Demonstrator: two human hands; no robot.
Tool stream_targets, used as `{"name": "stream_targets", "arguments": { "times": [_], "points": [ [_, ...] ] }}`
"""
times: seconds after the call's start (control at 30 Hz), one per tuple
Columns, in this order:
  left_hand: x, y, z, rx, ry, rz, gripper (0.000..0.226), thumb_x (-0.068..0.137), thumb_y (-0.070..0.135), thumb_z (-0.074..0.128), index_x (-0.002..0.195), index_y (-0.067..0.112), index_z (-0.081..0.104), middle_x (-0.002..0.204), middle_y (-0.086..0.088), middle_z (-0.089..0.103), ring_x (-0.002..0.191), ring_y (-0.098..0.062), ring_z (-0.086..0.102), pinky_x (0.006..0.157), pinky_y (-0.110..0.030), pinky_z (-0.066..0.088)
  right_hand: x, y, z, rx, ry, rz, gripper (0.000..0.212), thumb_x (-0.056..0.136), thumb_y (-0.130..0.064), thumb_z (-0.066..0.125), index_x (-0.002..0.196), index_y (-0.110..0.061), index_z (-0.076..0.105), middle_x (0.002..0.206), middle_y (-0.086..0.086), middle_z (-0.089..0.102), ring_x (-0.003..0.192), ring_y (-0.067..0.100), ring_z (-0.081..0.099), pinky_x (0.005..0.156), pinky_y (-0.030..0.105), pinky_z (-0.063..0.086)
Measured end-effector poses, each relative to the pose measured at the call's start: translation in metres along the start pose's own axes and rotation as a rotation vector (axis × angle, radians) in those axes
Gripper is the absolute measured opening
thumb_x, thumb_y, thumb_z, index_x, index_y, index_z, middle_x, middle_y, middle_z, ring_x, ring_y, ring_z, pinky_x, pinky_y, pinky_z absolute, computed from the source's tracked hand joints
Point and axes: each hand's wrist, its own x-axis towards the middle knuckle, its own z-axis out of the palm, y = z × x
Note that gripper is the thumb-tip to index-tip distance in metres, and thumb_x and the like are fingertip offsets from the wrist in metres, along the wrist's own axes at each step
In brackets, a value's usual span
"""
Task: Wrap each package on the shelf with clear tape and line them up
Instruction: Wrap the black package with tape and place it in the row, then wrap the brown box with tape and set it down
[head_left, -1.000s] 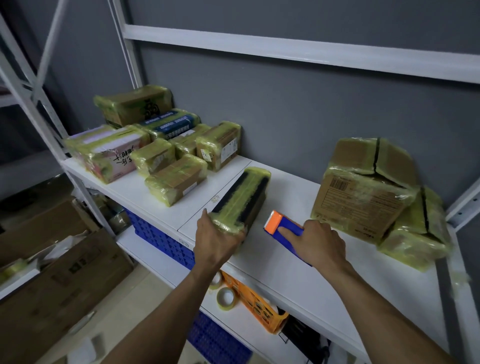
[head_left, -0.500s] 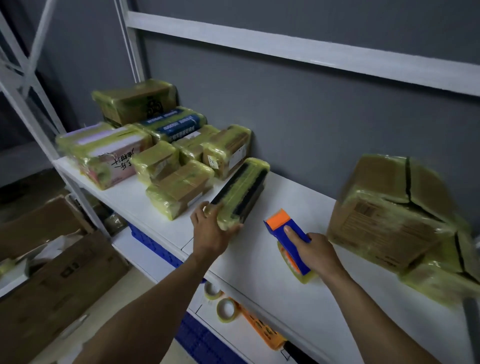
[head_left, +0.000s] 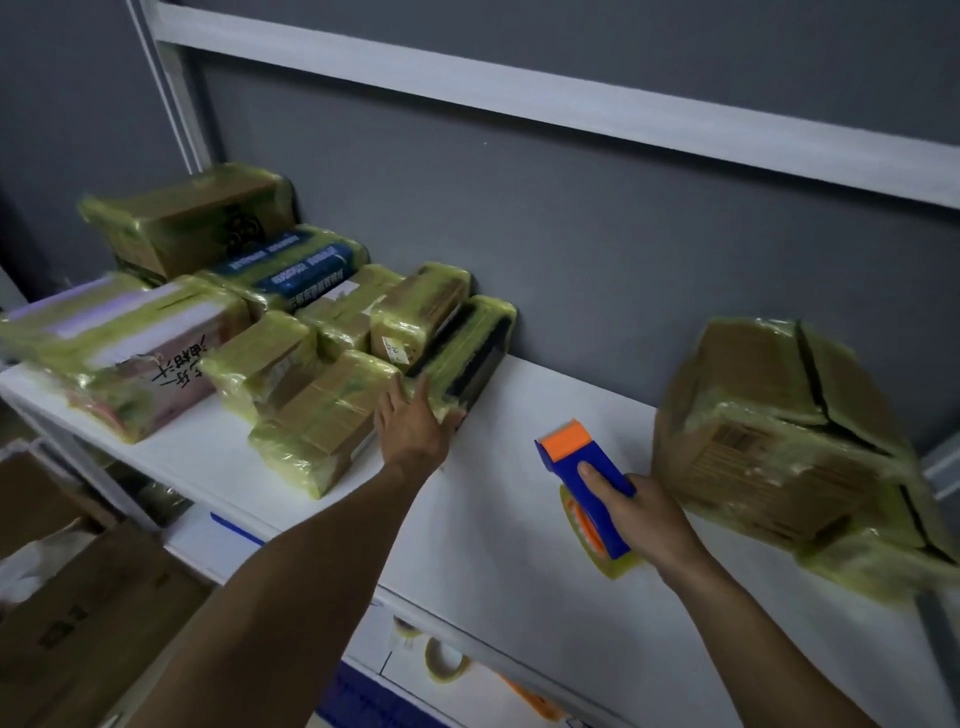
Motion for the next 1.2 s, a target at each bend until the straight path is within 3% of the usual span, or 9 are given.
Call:
{"name": "stream_targets", "arguments": {
  "times": [0.2, 0.37, 0.53, 0.67, 0.77, 0.9, 1.03, 1.13, 1.2],
  "points": [
    [-0.006, 0.003, 0.0, 0.127, 0.03, 0.143, 0.081, 0.096, 0.064, 0.048, 0.16, 0.025, 0.018, 0.169, -0.012, -0.001, 0.155, -0.033, -0.005, 0.12, -0.056, -0.014, -0.018, -0.006, -0.005, 0.049, 0.025, 0.003, 0.054, 0.086, -0.067, 0.068, 0.073, -0.015, 0.063, 0.061, 0.004, 0.067, 0.054, 0.013, 0.063, 0.056, 0.028, 0.044],
    [-0.045, 0.052, 0.002, -0.207, -0.029, 0.515, 0.059, 0.094, 0.049, 0.066, 0.146, 0.023, 0.053, 0.161, -0.008, 0.031, 0.147, -0.026, 0.021, 0.119, -0.042, 0.027, -0.043, -0.008, -0.03, 0.12, 0.098, -0.013, 0.055, 0.086, -0.067, 0.065, 0.089, -0.013, 0.073, 0.075, 0.002, 0.075, 0.068, 0.018, 0.072, 0.066, 0.035, 0.051],
    [-0.066, 0.124, 0.015, -0.22, -0.202, 0.653, 0.057, 0.095, 0.047, 0.064, 0.148, 0.031, 0.049, 0.159, 0.007, 0.036, 0.146, -0.016, 0.03, 0.116, -0.033, 0.034, -0.065, -0.012, -0.073, 0.194, 0.274, -0.023, 0.049, 0.079, -0.075, 0.06, 0.09, -0.031, 0.077, 0.079, -0.012, 0.076, 0.069, 0.005, 0.071, 0.067, 0.032, 0.051],
    [-0.071, 0.187, 0.025, -0.234, -0.282, 0.755, 0.057, 0.096, 0.044, 0.066, 0.147, 0.029, 0.047, 0.152, 0.007, 0.044, 0.139, -0.015, 0.042, 0.111, -0.029, 0.039, -0.083, -0.005, -0.112, 0.28, 0.373, -0.026, 0.039, 0.077, -0.077, 0.062, 0.081, -0.041, 0.077, 0.075, -0.005, 0.077, 0.065, 0.008, 0.072, 0.062, 0.03, 0.049],
    [-0.078, 0.232, 0.034, -0.319, -0.353, 0.767, 0.062, 0.094, 0.04, 0.069, 0.15, 0.028, 0.044, 0.155, 0.004, 0.04, 0.14, -0.016, 0.039, 0.103, -0.022, 0.034, -0.094, 0.005, -0.138, 0.308, 0.428, -0.015, 0.044, 0.073, -0.081, 0.061, 0.076, -0.039, 0.076, 0.071, -0.002, 0.076, 0.059, 0.011, 0.071, 0.057, 0.026, 0.049],
    [-0.085, 0.272, 0.054, -0.395, -0.423, 0.721, 0.063, 0.096, 0.036, 0.068, 0.153, 0.025, 0.042, 0.16, 0.002, 0.037, 0.145, -0.02, 0.037, 0.118, -0.032, 0.032, -0.106, 0.017, -0.167, 0.339, 0.459, -0.028, 0.044, 0.074, -0.078, 0.06, 0.065, -0.037, 0.076, 0.06, -0.001, 0.072, 0.046, 0.007, 0.066, 0.04, 0.014, 0.043],
    [-0.086, 0.28, 0.068, -0.282, -0.295, 0.706, 0.042, 0.1, 0.026, 0.06, 0.142, 0.025, 0.057, 0.149, 0.003, 0.052, 0.136, -0.021, 0.05, 0.113, -0.038, 0.041, -0.109, 0.026, -0.19, 0.353, 0.426, -0.04, 0.047, 0.079, -0.076, 0.06, 0.064, -0.035, 0.076, 0.063, 0.001, 0.073, 0.048, 0.01, 0.067, 0.041, 0.012, 0.043],
    [-0.09, 0.274, 0.065, -0.394, -0.313, 0.603, 0.036, 0.099, 0.043, 0.056, 0.131, 0.029, 0.066, 0.134, 0.006, 0.065, 0.124, -0.021, 0.059, 0.11, -0.042, 0.046, -0.105, 0.027, -0.201, 0.336, 0.402, -0.076, 0.047, 0.082, -0.076, 0.059, 0.064, -0.035, 0.075, 0.064, 0.001, 0.074, 0.05, 0.011, 0.068, 0.043, 0.012, 0.043],
    [-0.09, 0.267, 0.06, -0.4, -0.297, 0.621, 0.039, 0.102, 0.048, 0.052, 0.135, 0.031, 0.064, 0.137, 0.009, 0.063, 0.127, -0.019, 0.058, 0.111, -0.04, 0.045, -0.101, 0.025, -0.204, 0.331, 0.373, -0.101, 0.047, 0.081, -0.077, 0.059, 0.068, -0.036, 0.077, 0.067, 0.0, 0.075, 0.053, 0.011, 0.07, 0.044, 0.011, 0.044]
  ]
}}
